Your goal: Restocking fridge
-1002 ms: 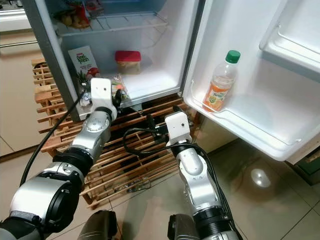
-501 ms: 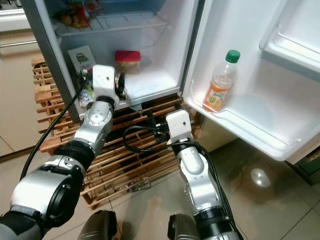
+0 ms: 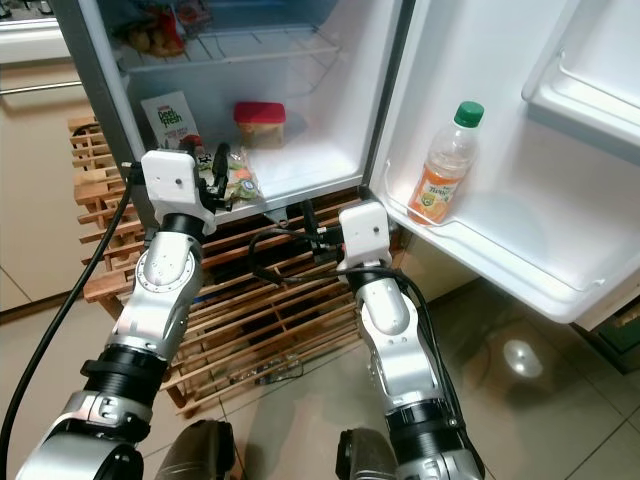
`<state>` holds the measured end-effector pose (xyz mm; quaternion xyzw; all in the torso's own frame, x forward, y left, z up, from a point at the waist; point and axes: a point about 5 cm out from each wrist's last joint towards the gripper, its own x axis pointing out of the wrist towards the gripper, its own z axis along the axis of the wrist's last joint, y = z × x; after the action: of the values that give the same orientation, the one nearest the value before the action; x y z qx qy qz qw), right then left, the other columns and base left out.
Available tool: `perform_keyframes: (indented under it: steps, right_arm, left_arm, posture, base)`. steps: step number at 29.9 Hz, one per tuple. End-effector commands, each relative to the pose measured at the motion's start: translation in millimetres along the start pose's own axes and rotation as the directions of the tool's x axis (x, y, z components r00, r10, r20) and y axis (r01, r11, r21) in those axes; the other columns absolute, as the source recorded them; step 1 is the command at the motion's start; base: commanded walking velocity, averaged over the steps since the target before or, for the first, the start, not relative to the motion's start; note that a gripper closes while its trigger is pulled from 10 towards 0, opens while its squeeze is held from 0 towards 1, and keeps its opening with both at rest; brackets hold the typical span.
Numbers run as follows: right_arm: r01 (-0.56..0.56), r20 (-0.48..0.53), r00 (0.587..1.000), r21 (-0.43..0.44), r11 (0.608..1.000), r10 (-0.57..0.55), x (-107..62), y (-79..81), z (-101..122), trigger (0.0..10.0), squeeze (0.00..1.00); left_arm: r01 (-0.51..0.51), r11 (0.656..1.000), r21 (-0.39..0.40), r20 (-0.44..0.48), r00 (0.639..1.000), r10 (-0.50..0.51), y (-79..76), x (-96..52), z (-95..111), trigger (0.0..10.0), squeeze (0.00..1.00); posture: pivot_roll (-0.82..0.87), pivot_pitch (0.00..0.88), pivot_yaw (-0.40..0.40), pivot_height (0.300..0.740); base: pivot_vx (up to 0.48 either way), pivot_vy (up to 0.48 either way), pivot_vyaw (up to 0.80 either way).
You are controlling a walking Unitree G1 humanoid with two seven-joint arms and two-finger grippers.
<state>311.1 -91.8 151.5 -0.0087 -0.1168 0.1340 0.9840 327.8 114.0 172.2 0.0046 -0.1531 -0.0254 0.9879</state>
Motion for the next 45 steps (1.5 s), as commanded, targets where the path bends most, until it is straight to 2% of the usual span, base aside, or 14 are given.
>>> perform_keyframes:
  steps: [1, 3, 7, 18, 24, 29, 32, 40, 41, 45]
  right_arm:
    - [0.055, 0.014, 0.998, 0.044, 0.998, -0.056, 0.8, -11.1, 10.2, 10.0, 0.0]
    - [0.053, 0.011, 0.998, 0.061, 0.997, -0.054, -1.7, -10.8, 11.7, 10.0, 0.0]
    - [0.041, -0.008, 0.999, 0.049, 0.998, -0.04, -3.4, -9.4, 5.6, 10.0, 0.0]
    - [0.033, -0.022, 0.999, 0.047, 0.998, -0.032, 1.5, -9.2, 7.4, 10.0, 0.0]
    - [0.027, -0.019, 0.999, 0.043, 0.999, -0.026, 2.3, -7.3, 7.0, 10.0, 0.0]
    - [0.022, -0.011, 1.0, 0.039, 0.999, -0.022, 2.4, -5.0, 8.8, 10.0, 0.0]
    - [0.005, -0.008, 1.0, 0.034, 0.999, -0.005, 0.9, -2.5, 9.5, 10.0, 0.0]
    - [-0.028, -0.011, 1.0, 0.03, 0.999, 0.028, -1.6, 3.9, 8.5, 10.0, 0.0]
    - [-0.027, -0.01, 1.0, 0.032, 0.999, 0.028, -1.9, 3.8, 8.6, 10.0, 0.0]
    - [-0.032, -0.003, 0.999, 0.036, 0.999, 0.033, -3.8, 3.6, 8.3, 10.0, 0.0]
  left_arm:
    - [0.018, 1.0, -0.009, -0.057, 0.998, -0.018, -1.2, -10.4, -5.3, 10.0, 0.0]
    - [0.025, 1.0, -0.004, -0.093, 0.995, -0.026, -0.1, -23.5, -8.9, 10.0, 0.0]
    - [0.033, 0.999, 0.003, -0.111, 0.993, -0.032, -2.7, -26.8, -9.3, 10.0, 0.0]
    - [0.027, 0.998, 0.06, -0.082, 0.996, -0.022, -6.9, -11.5, 9.7, 10.0, 0.0]
    - [0.033, 0.998, 0.058, -0.09, 0.996, -0.028, -10.0, -4.7, 10.5, 10.0, 0.0]
    - [-0.011, 0.999, 0.035, -0.101, 0.995, 0.014, -7.6, -2.2, 12.5, 10.0, 0.0]
    - [-0.021, 0.997, 0.071, -0.072, 0.997, 0.027, -7.5, -2.2, 16.7, 10.0, 0.0]
    - [-0.001, 0.995, 0.096, -0.095, 0.995, 0.011, -8.1, 3.5, 13.1, 10.0, 0.0]
    - [0.025, 0.995, 0.1, -0.121, 0.993, -0.013, -9.7, 7.8, 8.9, 10.0, 1.0]
    - [0.065, 0.992, 0.108, -0.185, 0.982, -0.044, -12.3, 18.9, -4.5, 10.0, 1.0]
  posture:
    - [-0.06, 0.0, -0.039, 0.652]
    - [-0.06, 0.0, -0.043, 0.652]
    - [-0.05, 0.0, -0.054, 0.652]
    - [-0.06, 0.0, -0.052, 0.652]
    - [-0.06, 0.0, -0.038, 0.652]
    - [-0.07, 0.0, -0.033, 0.652]
    - [-0.07, 0.0, -0.034, 0.652]
    - [-0.08, 0.0, -0.031, 0.652]
    - [-0.08, 0.0, -0.032, 0.652]
    - [-0.08, 0.0, -0.032, 0.652]
  base:
    - [0.0, 0.0, 0.0]
    - [0.0, 0.0, 0.0]
    - [0.156, 0.0, 0.0]
    - [0.48, 0.0, 0.0]
    - [0.48, 0.0, 0.0]
    - [0.456, 0.0, 0.0]
    - [0.179, 0.266, 0.0]
    - [0.0, 0.0, 0.0]
    - [0.0, 0.0, 0.0]
    - [0.0, 0.0, 0.0]
